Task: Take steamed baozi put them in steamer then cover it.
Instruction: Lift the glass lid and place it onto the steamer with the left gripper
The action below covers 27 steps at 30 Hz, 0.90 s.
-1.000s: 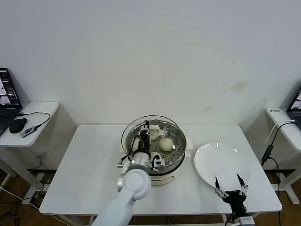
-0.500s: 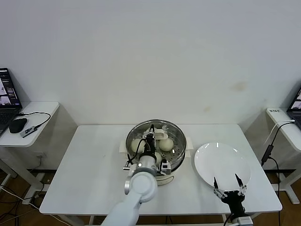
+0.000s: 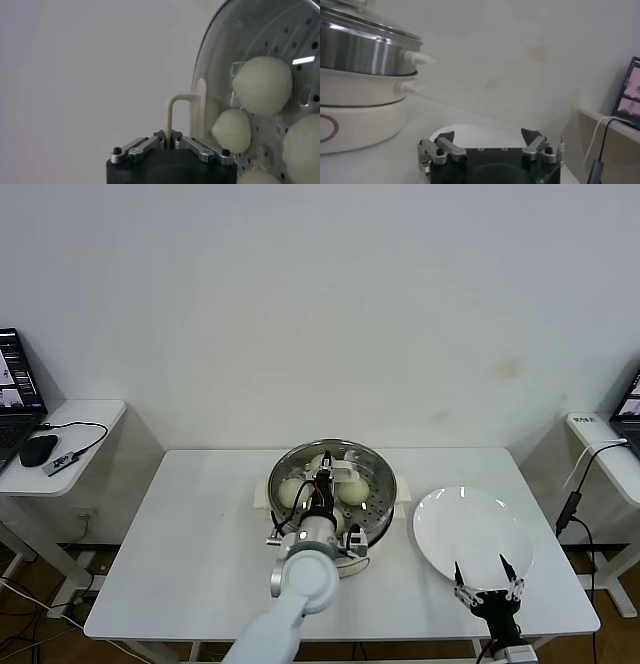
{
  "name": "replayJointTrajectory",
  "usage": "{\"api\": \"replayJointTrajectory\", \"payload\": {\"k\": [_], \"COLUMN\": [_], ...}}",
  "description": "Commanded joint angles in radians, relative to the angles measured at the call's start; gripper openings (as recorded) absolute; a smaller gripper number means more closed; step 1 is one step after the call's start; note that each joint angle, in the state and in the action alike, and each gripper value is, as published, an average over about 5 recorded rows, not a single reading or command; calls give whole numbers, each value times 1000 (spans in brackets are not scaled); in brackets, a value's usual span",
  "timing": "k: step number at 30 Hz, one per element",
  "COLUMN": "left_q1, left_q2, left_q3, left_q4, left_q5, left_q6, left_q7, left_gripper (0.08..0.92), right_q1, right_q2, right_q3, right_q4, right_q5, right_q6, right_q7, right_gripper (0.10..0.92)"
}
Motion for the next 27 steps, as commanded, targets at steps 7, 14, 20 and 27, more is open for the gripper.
{"api": "replayJointTrajectory", "payload": {"k": [7, 14, 20, 27], "left_q1": [6, 10, 28, 78], "left_q2": [-16, -18, -4, 62], "left_q3": [8, 6, 9, 17], "left_q4": [17, 15, -38, -158], "left_q5": [23, 1, -8, -30], "left_q6": [-9, -12, -13, -17], "left_q7": [-3, -15, -15, -10], "left_gripper": [140, 141, 249, 449], "right_q1": [0, -2, -1, -6], "right_q2": [0, -1, 0, 5], "right_q3": [-3, -3, -7, -8], "right_q4": [-1, -1, 0, 3], "right_q5": [-3, -3, -6, -14], "right_q6": [2, 2, 1, 1], "right_q7": [-1, -1, -1, -1], "right_gripper": [823, 823, 823, 823]}}
